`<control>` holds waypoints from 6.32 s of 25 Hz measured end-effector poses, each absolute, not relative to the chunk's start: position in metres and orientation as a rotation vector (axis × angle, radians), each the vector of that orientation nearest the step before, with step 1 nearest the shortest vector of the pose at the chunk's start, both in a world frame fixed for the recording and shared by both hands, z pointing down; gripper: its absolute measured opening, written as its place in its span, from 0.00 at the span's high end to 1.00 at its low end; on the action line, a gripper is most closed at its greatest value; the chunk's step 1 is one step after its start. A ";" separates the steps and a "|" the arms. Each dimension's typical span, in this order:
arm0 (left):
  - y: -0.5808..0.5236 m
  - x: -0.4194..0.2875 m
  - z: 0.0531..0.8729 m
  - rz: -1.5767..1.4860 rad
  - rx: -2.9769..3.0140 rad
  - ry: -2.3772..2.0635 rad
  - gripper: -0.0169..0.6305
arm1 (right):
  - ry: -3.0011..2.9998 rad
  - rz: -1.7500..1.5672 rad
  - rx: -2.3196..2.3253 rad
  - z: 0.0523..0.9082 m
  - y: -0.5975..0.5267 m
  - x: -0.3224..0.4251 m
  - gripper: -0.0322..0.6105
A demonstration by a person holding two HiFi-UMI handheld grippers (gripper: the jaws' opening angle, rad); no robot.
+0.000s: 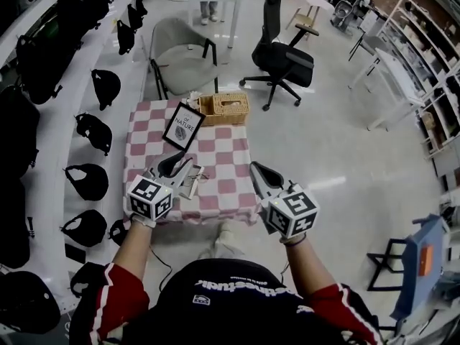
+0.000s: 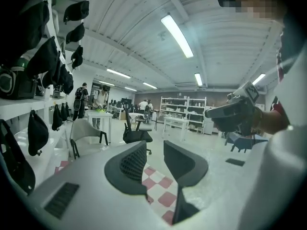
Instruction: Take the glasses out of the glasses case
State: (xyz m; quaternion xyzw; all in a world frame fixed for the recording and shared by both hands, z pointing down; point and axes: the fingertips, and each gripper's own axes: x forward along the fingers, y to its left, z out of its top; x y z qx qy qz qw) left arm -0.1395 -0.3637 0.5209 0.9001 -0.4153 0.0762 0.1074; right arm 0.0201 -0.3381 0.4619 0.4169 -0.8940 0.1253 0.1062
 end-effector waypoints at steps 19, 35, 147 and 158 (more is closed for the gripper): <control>-0.391 -0.107 0.683 0.759 2.611 -0.967 0.82 | -2.529 0.503 1.226 0.554 -0.393 0.042 0.95; -0.403 -0.094 0.812 1.117 2.519 -0.786 0.82 | -2.480 0.534 1.192 0.599 -0.403 0.037 0.94; -0.287 -0.175 0.456 0.208 2.712 -1.452 0.90 | -2.667 0.310 1.337 0.437 -0.289 -0.003 0.95; -0.269 -0.186 0.412 0.033 2.714 -1.506 0.91 | -2.687 0.239 1.366 0.407 -0.283 0.002 0.95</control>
